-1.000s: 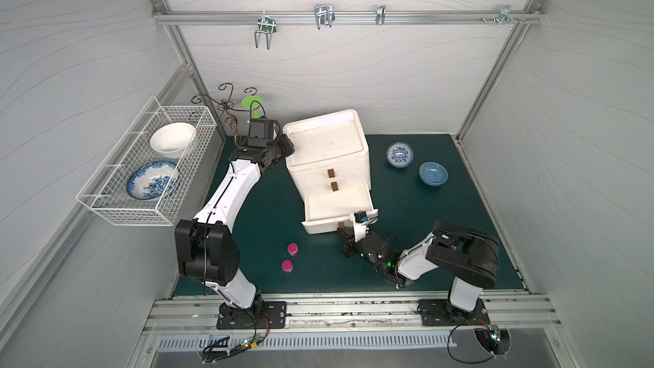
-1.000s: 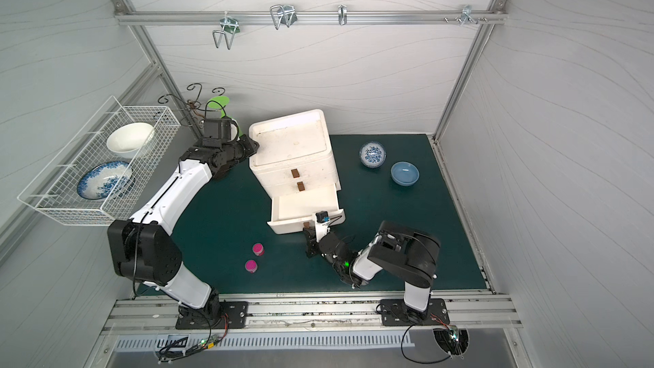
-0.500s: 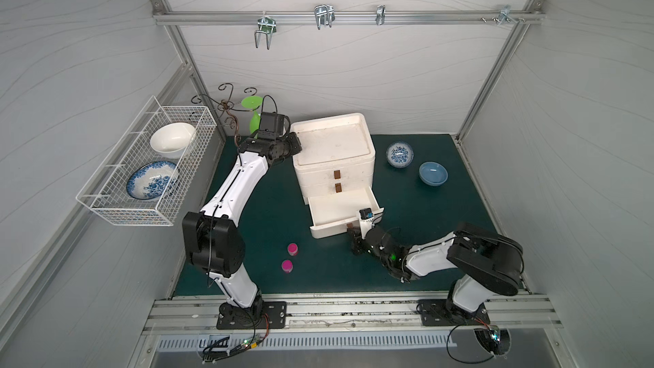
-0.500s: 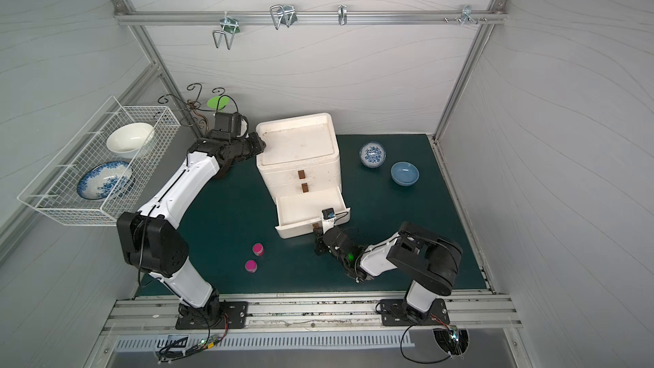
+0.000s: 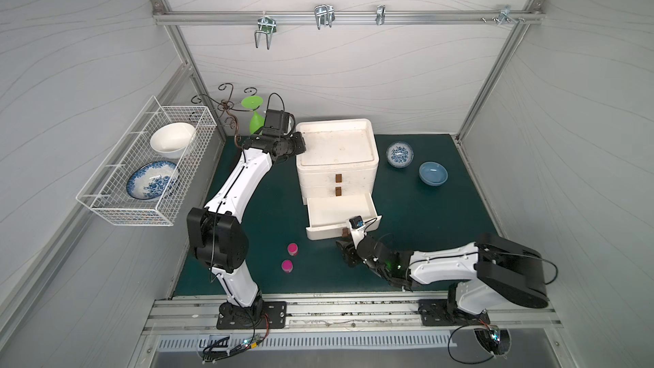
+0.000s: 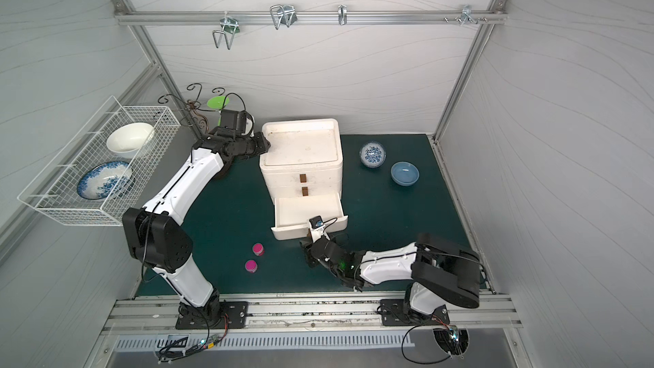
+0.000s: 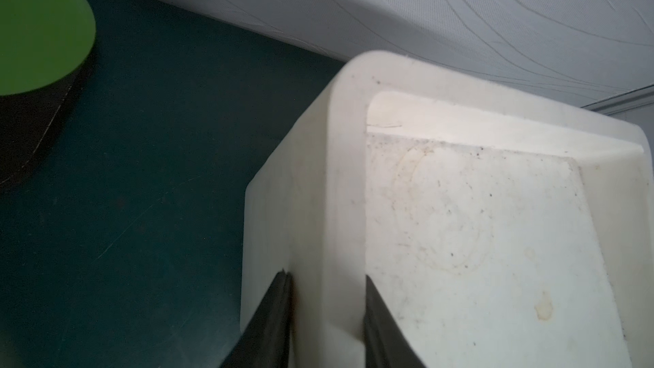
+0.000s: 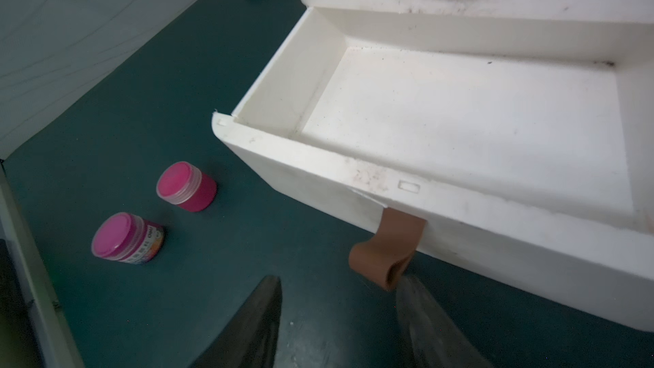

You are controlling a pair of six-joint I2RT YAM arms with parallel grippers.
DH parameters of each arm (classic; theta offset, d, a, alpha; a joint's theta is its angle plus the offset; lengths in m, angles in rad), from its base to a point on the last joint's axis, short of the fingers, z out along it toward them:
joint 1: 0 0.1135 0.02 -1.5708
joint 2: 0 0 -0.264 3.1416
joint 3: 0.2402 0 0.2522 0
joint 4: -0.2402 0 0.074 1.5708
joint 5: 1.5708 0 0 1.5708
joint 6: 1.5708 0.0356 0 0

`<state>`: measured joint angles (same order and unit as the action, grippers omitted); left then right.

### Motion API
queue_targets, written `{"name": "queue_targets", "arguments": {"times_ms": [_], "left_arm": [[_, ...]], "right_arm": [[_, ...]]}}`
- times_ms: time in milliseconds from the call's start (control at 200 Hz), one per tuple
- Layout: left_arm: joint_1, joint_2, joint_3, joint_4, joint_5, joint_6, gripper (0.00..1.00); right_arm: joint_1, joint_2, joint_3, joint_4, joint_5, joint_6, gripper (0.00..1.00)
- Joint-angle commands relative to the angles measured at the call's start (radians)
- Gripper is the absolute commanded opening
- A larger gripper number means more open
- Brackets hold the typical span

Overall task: Put the paint cans in the drawer according to color
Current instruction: Open the drawer in the storage box, then pick up the paint can at the center of the board.

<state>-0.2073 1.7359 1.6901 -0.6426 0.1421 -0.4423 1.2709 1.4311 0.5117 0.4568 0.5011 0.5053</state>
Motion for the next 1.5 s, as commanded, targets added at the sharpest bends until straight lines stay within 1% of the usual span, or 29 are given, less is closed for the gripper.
{"name": "queue_targets", "arguments": {"times_ms": [0,85,145,205,260,270,275,285,290,300,310,390,440,505,625,730,800,835,875,900,991,1026,1096,1216,1346,1496], "left_arm": [[0.018,0.016,0.008,-0.095,0.093,-0.052,0.39],[0.059,-0.015,-0.004,-0.084,0.128,-0.060,0.52],[0.088,-0.046,-0.015,-0.078,0.143,-0.061,0.58],[0.114,-0.088,-0.025,-0.080,0.150,-0.054,0.62],[0.119,-0.134,-0.027,-0.096,0.128,-0.038,0.67],[0.117,-0.144,-0.028,-0.098,0.126,-0.035,0.71],[0.118,-0.149,-0.029,-0.099,0.124,-0.034,0.76],[0.116,-0.158,-0.033,-0.101,0.124,-0.033,0.91],[0.115,-0.164,-0.033,-0.100,0.123,-0.033,0.95],[0.114,-0.176,-0.034,-0.102,0.123,-0.034,0.98],[0.113,-0.187,-0.039,-0.101,0.123,-0.035,0.99],[0.100,-0.287,-0.063,-0.128,0.109,-0.023,0.99],[0.100,-0.369,-0.110,-0.140,0.111,-0.017,0.99],[0.099,-0.501,-0.220,-0.140,0.099,0.001,0.99],[0.097,-0.775,-0.445,-0.157,0.039,0.046,1.00],[0.097,-1.020,-0.646,-0.170,0.032,0.066,1.00],[0.098,-1.190,-0.745,-0.203,0.016,0.069,1.00],[0.098,-1.267,-0.776,-0.229,-0.001,0.075,1.00],[0.095,-1.355,-0.808,-0.251,-0.053,0.017,1.00],[0.092,-1.414,-0.829,-0.252,-0.066,-0.005,1.00],[0.092,-1.585,-0.870,-0.217,0.000,0.005,1.00],[0.091,-1.606,-0.862,-0.233,-0.014,0.001,1.00],[0.091,-1.589,-0.858,-0.261,-0.075,-0.028,1.00],[0.098,-1.593,-0.873,-0.243,-0.046,-0.018,1.00],[0.100,-1.619,-0.862,-0.271,-0.075,-0.036,1.00],[0.098,-1.618,-0.868,-0.267,-0.066,-0.036,1.00]], "right_arm": [[0.030,-0.116,0.030,-0.237,0.078,-0.010,0.59],[0.069,-0.172,0.076,-0.370,0.086,-0.041,0.65],[0.098,-0.182,0.127,-0.455,0.075,-0.070,0.71],[0.134,-0.182,0.169,-0.490,0.060,-0.118,0.75],[0.161,-0.185,0.197,-0.497,0.050,-0.161,0.79],[0.164,-0.185,0.201,-0.497,0.046,-0.169,0.79],[0.166,-0.185,0.203,-0.496,0.042,-0.173,0.80],[0.168,-0.187,0.206,-0.493,0.034,-0.182,0.80],[0.169,-0.188,0.208,-0.492,0.030,-0.185,0.80],[0.169,-0.188,0.212,-0.489,0.020,-0.193,0.80],[0.169,-0.188,0.214,-0.487,0.008,-0.199,0.81],[0.168,-0.186,0.244,-0.479,-0.046,-0.244,0.80],[0.164,-0.169,0.275,-0.488,-0.077,-0.275,0.79],[0.163,-0.133,0.315,-0.497,-0.102,-0.300,0.77],[0.148,-0.061,0.361,-0.463,-0.175,-0.310,0.74],[0.125,0.010,0.410,-0.446,-0.232,-0.309,0.74],[0.105,0.059,0.446,-0.443,-0.260,-0.313,0.74],[0.094,0.084,0.466,-0.446,-0.281,-0.318,0.74],[0.084,0.115,0.496,-0.459,-0.307,-0.324,0.74],[0.079,0.135,0.518,-0.471,-0.321,-0.330,0.74],[0.074,0.217,0.606,-0.517,-0.351,-0.349,0.72],[0.073,0.247,0.640,-0.531,-0.363,-0.354,0.71],[0.072,0.312,0.701,-0.547,-0.387,-0.356,0.69],[0.066,0.431,0.812,-0.586,-0.415,-0.362,0.69],[0.052,0.543,0.914,-0.618,-0.456,-0.372,0.62],[0.034,0.645,1.004,-0.663,-0.486,-0.382,0.55]]}}
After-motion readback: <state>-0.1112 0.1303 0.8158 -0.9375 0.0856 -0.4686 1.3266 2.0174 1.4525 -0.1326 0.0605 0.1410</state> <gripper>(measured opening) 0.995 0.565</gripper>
